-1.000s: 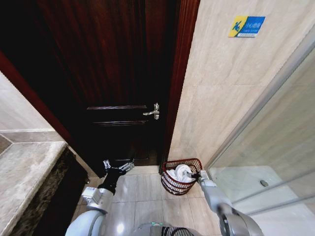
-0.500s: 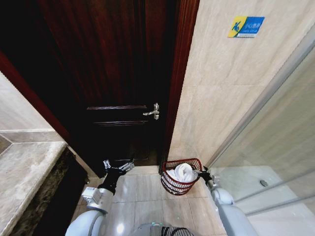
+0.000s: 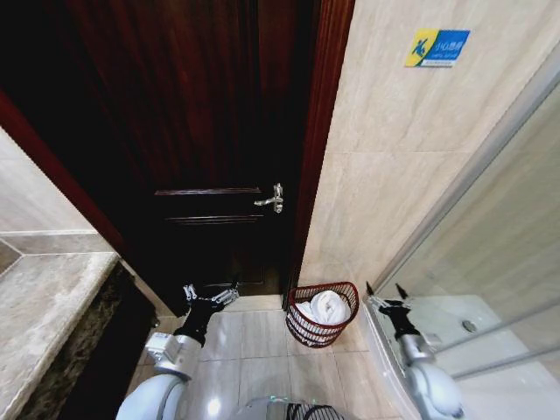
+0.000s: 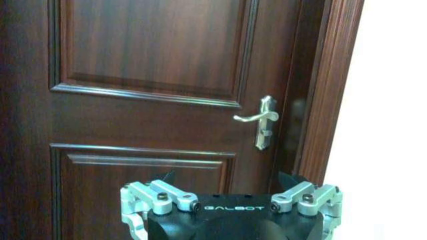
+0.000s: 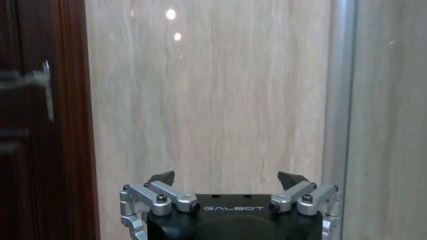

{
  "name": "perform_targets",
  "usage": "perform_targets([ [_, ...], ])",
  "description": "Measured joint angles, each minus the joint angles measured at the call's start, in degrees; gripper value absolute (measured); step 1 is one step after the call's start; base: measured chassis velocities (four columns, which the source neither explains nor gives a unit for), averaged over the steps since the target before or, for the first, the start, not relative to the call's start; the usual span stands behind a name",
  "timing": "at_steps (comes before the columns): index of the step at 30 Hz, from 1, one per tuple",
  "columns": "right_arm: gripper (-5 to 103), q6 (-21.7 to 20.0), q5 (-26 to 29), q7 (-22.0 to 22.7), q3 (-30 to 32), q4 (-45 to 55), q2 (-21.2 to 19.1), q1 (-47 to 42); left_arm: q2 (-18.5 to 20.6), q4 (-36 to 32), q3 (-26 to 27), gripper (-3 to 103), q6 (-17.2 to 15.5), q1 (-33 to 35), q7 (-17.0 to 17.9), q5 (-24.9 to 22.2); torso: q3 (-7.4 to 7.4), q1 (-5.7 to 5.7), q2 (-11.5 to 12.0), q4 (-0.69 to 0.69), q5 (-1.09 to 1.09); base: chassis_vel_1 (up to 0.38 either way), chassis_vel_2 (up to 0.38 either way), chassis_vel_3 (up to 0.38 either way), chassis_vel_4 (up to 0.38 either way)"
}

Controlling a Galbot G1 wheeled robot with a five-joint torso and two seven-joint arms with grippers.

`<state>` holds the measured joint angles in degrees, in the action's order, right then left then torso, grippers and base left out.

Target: Discard the used towel into the hamper.

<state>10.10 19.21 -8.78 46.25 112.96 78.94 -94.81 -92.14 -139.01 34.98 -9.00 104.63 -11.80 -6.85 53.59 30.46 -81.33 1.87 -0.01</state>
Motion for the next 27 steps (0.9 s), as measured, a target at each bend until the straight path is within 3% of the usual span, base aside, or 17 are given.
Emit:
perform_targets([
  [14, 100, 3.23, 0.10, 3.45, -1.12, 16.50, 6.31, -10.70, 0.00, 0.00, 0.00, 100, 0.00, 0.00, 0.00, 0.00, 0.01, 0.00, 0.01, 0.00, 0.00, 0.000, 0.000, 0.000, 0.000],
  [27, 100, 4.13, -0.45, 4.76, -0.74, 21.89, 7.50, -12.49, 0.00, 0.00, 0.00, 100, 0.00, 0.00, 0.00, 0.00, 0.01, 0.01, 0.01, 0.00, 0.00, 0.000, 0.000, 0.000, 0.000],
])
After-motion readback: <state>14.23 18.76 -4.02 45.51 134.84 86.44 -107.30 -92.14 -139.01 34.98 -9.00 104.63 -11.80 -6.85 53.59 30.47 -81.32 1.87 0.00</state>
